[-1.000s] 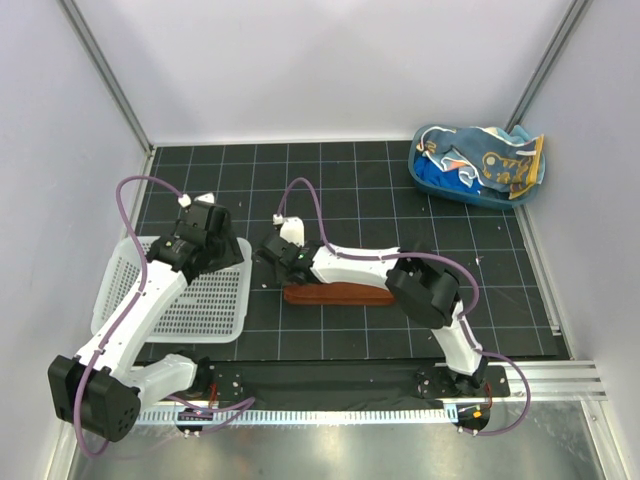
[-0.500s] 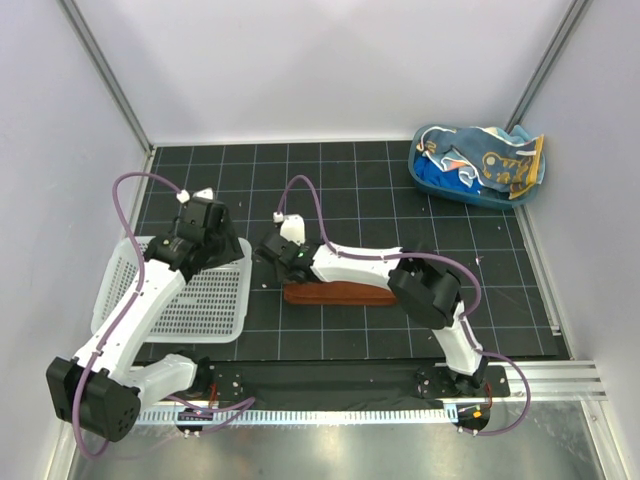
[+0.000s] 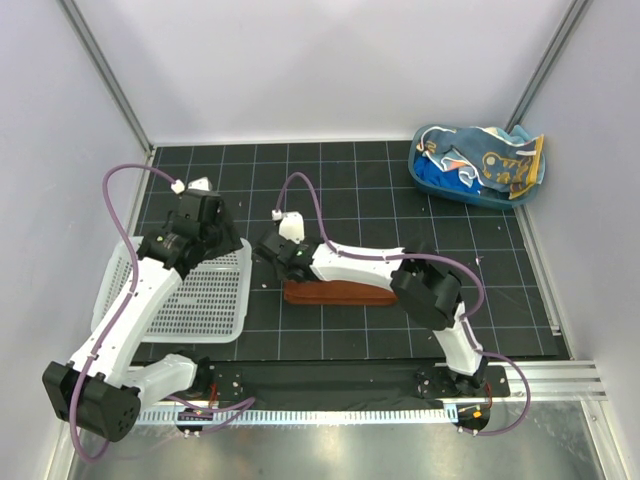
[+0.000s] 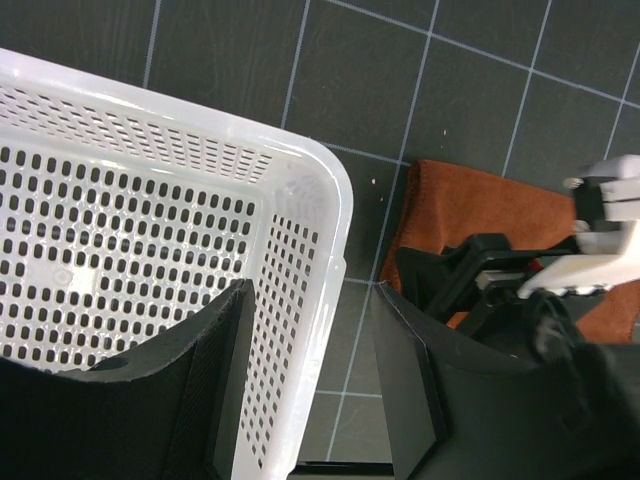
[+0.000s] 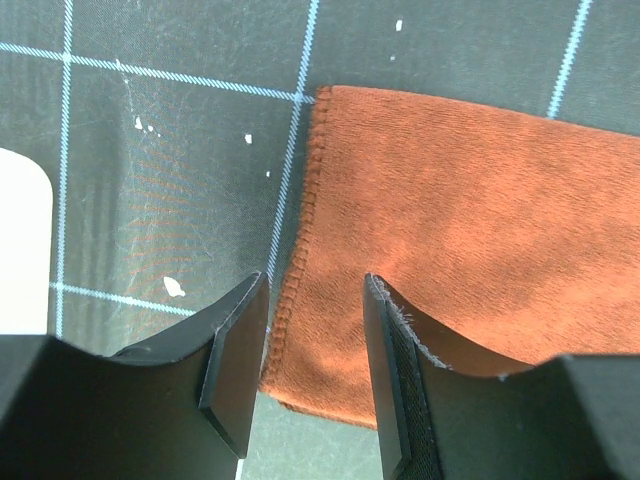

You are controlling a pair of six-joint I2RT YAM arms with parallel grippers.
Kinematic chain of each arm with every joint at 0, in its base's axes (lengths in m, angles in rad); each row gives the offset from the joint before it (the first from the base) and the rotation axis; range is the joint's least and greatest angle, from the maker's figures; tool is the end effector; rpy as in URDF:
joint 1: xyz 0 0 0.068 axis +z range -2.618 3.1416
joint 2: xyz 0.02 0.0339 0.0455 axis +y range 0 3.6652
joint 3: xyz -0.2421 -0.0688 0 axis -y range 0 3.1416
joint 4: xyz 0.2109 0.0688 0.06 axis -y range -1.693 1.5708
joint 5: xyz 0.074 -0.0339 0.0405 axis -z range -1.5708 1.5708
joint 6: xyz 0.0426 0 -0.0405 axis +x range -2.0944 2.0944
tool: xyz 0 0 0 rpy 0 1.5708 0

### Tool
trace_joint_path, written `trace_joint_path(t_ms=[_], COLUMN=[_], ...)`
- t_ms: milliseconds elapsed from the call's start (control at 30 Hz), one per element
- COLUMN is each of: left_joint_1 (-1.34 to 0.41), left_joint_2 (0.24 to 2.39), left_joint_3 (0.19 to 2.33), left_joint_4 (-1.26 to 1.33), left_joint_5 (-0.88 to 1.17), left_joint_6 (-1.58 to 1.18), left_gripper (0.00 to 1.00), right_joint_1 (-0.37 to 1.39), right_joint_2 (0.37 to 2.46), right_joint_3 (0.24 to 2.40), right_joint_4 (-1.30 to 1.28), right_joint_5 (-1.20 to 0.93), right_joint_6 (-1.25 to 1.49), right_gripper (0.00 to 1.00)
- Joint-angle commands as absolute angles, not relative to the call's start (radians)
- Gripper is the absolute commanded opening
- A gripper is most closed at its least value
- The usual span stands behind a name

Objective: Fold and stack the towels
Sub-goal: Neatly place the folded towel into the bin

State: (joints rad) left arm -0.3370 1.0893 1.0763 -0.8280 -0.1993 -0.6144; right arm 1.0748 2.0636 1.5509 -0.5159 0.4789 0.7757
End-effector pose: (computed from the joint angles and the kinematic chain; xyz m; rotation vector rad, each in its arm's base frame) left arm 0.1884 -0.0571 0.2991 -0.4223 2.3626 -0.2064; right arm 0.2102 0.3472 0.1799 -0.1996 2.4348 0.1831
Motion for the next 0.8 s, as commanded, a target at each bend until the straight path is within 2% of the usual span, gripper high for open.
trace_joint_path(t_ms=[0,400,767], left_joint_1=[-0.325,-0.314,-0.314], left_joint_2=[1.092,1.089,1.075], left_joint_3=[1.120,1.104,0.989], left_joint_4=[-0.831,-0.830,-0.776], left_joint_5=[-0.212,-0.207,-0.167], left_joint_6=[-0.589,-0.580,-0.644], left_gripper=[0.54,0.55,0.54], right_joint_1=[1.085,1.089,1.092], right_joint_2=[2.117,2.201,2.240], right_joint_3=[1.620,1.631,1.611], right_joint_4=[-0.546,-0.590,-0.615], right_joint_5=[0.515,0.525,0.497], right_joint_6=[0.770,0.779,0.741], right_gripper=[0.50,0.49,0.14])
